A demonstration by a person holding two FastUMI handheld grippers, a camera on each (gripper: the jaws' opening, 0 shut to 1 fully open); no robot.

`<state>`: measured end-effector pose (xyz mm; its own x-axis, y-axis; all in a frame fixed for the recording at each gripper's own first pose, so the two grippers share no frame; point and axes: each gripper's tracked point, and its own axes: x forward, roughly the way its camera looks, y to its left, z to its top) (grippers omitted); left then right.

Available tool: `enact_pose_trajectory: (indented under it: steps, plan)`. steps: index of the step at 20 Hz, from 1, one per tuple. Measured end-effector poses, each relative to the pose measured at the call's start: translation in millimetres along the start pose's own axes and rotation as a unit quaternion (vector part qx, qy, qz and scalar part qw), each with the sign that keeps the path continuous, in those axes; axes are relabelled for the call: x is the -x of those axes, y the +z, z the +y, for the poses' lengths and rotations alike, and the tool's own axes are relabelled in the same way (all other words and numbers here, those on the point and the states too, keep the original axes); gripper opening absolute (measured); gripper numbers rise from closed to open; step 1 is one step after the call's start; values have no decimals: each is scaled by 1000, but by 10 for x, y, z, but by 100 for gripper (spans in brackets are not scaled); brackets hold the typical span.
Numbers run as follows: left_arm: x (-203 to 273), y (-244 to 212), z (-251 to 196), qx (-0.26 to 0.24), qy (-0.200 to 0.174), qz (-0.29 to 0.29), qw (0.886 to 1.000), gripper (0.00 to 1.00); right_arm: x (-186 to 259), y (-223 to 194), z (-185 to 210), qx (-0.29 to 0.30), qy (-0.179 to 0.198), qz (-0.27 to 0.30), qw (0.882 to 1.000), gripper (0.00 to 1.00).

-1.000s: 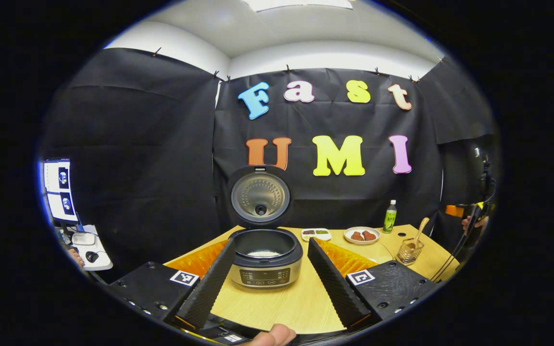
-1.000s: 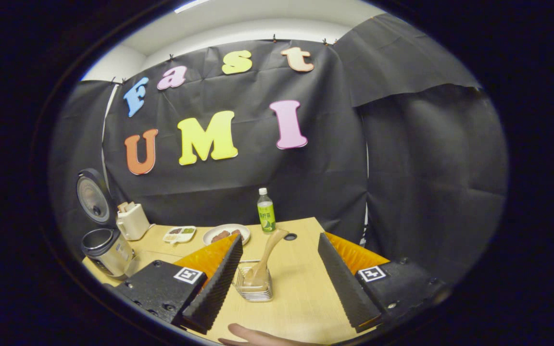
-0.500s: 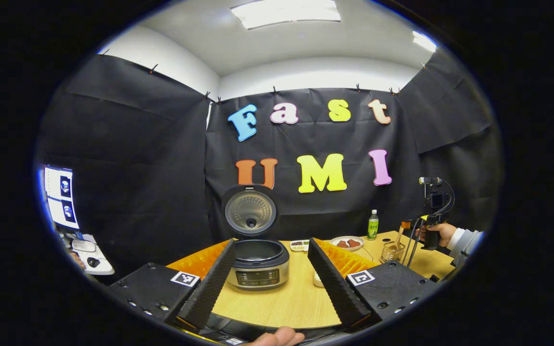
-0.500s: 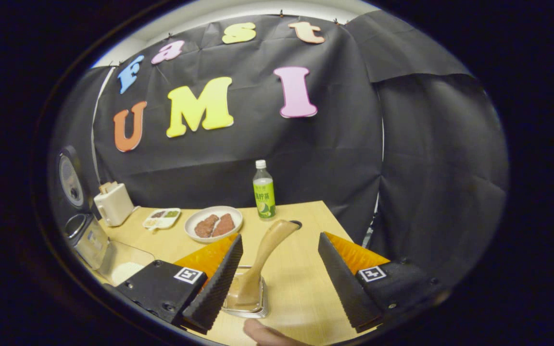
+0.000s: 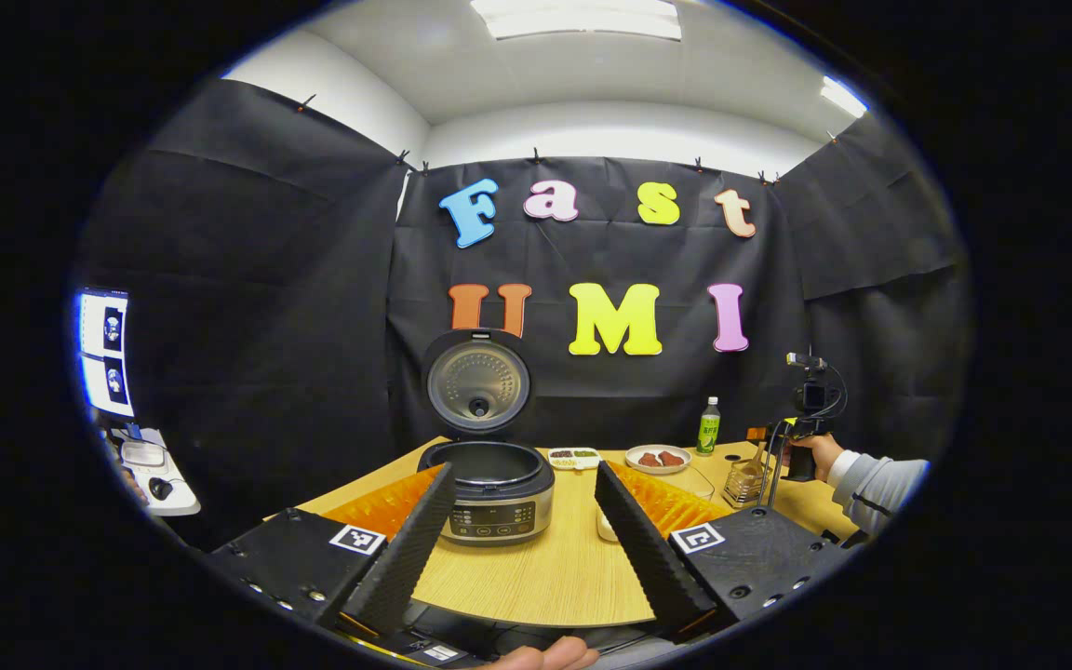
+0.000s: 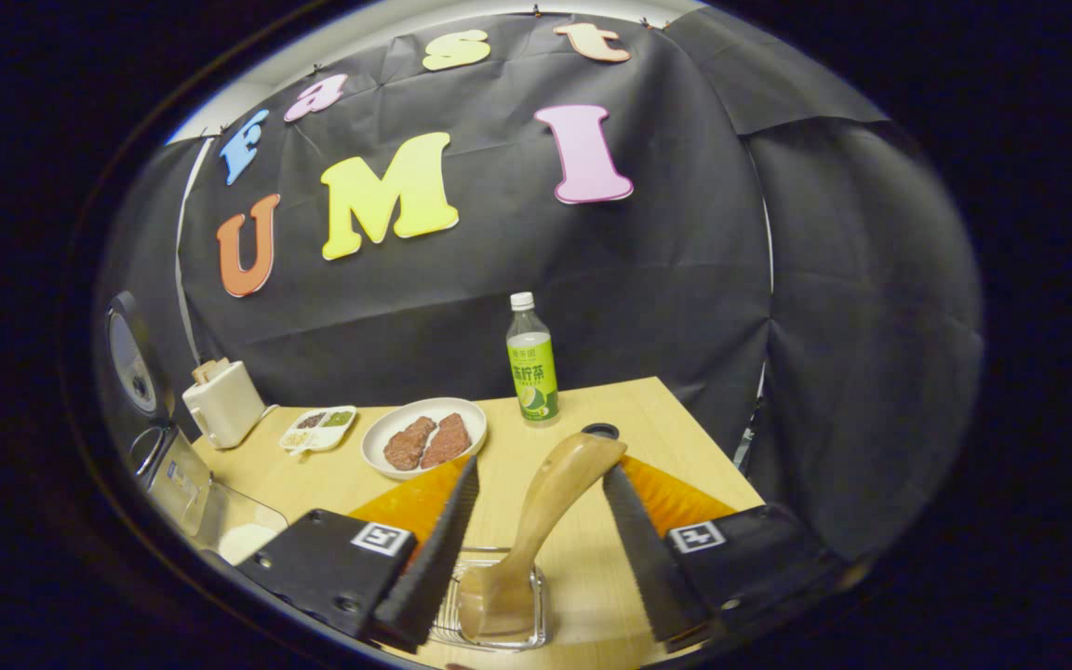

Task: Close the left gripper, press the button to open the rice cooker; take a wooden spoon from the chopstick holder with the right hand, scoop a spoonful of rice and pour it into the rice cooker, then put the wooden spoon back into the chopstick holder.

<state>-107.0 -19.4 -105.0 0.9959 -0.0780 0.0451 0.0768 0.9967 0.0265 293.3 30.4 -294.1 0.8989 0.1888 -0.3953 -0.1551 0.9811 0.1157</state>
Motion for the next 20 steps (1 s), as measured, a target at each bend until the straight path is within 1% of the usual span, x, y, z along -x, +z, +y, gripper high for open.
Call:
enact_pose_trajectory:
  steps: [1,2,3,4,6,9,13,15,16,18,20]
  plan:
    - [14,0,15,-1,0,0,1000,97,-10,-94,59,-18,5,20,1000,57]
    - [24,10,48,-1,0,-3,1000,97,3,-109,169,-28,31,23,999,39]
    - [32,24,79,-2,2,-4,1000,97,54,-21,229,-32,39,18,999,29]
    - [36,25,104,-2,4,-6,1000,97,113,28,267,-25,40,10,999,24]
    - [68,50,146,1,5,-10,1000,97,240,66,298,-5,40,-5,999,21]
    - [68,31,156,5,7,-10,1000,97,465,216,387,22,41,-43,998,21]
    - [87,37,149,4,8,-12,1000,97,685,441,425,38,36,-84,995,21]
    - [108,45,132,0,6,-14,1000,97,786,514,524,53,45,-93,993,19]
    - [131,49,122,-1,4,-14,1000,97,827,554,516,55,39,-98,993,16]
    - [155,73,94,-2,-1,-15,1000,97,892,625,550,57,30,-107,992,14]
    - [163,85,83,-3,-5,-18,1000,97,987,648,738,54,43,-111,991,14]
